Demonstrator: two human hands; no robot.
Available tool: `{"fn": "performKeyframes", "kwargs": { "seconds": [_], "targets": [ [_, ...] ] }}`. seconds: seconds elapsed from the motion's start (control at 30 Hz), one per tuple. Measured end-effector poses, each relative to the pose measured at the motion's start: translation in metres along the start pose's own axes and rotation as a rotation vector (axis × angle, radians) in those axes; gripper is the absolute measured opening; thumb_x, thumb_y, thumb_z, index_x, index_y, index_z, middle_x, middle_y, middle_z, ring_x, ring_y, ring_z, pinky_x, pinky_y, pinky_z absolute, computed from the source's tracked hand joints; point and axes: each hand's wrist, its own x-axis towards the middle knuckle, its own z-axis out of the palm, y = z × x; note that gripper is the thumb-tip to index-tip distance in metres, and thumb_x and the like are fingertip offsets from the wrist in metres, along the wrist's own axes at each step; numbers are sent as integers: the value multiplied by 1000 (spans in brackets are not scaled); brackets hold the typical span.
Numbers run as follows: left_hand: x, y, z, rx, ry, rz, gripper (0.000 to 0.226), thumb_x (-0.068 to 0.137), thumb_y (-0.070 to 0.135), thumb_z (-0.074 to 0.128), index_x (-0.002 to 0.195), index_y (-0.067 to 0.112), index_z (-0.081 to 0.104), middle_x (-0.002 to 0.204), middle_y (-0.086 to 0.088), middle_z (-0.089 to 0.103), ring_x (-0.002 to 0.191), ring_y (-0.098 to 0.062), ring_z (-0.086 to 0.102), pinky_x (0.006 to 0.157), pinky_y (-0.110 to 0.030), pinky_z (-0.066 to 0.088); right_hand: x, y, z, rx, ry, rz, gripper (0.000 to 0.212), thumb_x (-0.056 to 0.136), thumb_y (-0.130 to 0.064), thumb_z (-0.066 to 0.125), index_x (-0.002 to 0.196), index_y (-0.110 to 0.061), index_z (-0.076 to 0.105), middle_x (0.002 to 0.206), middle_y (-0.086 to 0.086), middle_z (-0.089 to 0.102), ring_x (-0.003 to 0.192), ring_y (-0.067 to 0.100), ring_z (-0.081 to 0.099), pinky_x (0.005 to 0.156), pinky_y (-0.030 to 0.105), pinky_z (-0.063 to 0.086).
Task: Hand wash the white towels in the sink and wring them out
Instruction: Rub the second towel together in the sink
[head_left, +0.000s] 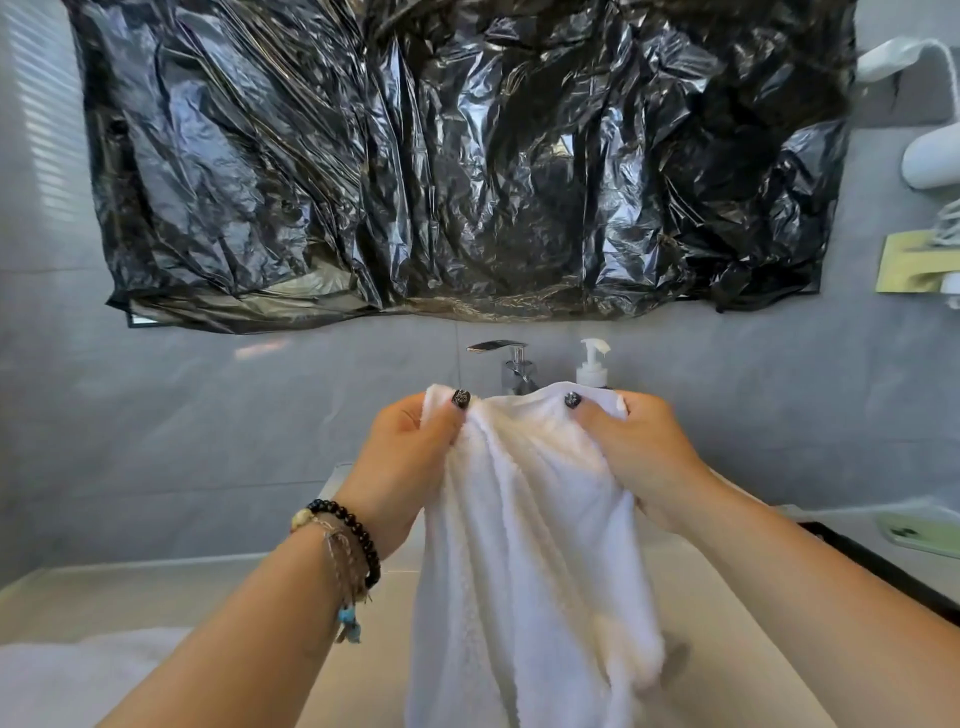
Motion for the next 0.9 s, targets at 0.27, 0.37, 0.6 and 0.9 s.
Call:
{"fn": "performKeyframes", "kwargs": {
  "seconds": [0.27,0.37,0.6,0.9],
  "targets": [
    [-1,-4,-2,163,4,66,51,73,48,63,93,1,69,83,-5,66,77,-20,60,73,-36,48,-19,-24,13,324,47,82,18,84,-27,67,83,-13,56,77,6,44,73,17,40,62,30,31],
    [-4,-11,7,228,-117,63,33,75,44,66,104,29,69,105,9,69,97,-8,64,89,-27,50,-28,-28,22,552,-106,153,15,89,-21,62,97,-9,56,89,13,47,84,25,46,68,32,38],
    [-10,-3,13,-29,22,235,19,101,31,51,111,31,67,117,7,69,114,-6,62,93,-25,50,-30,-60,14,911,-448,183,41,85,-29,51,113,1,52,103,22,53,102,34,52,97,41,40],
    [-13,-4,10,-107,-196,-26,39,83,25,64,119,10,67,113,-14,73,111,-33,67,100,-53,51,-20,-107,18,103,-727,346,45,83,-41,47,102,-3,62,98,17,61,89,27,59,85,36,44]
  ]
}}
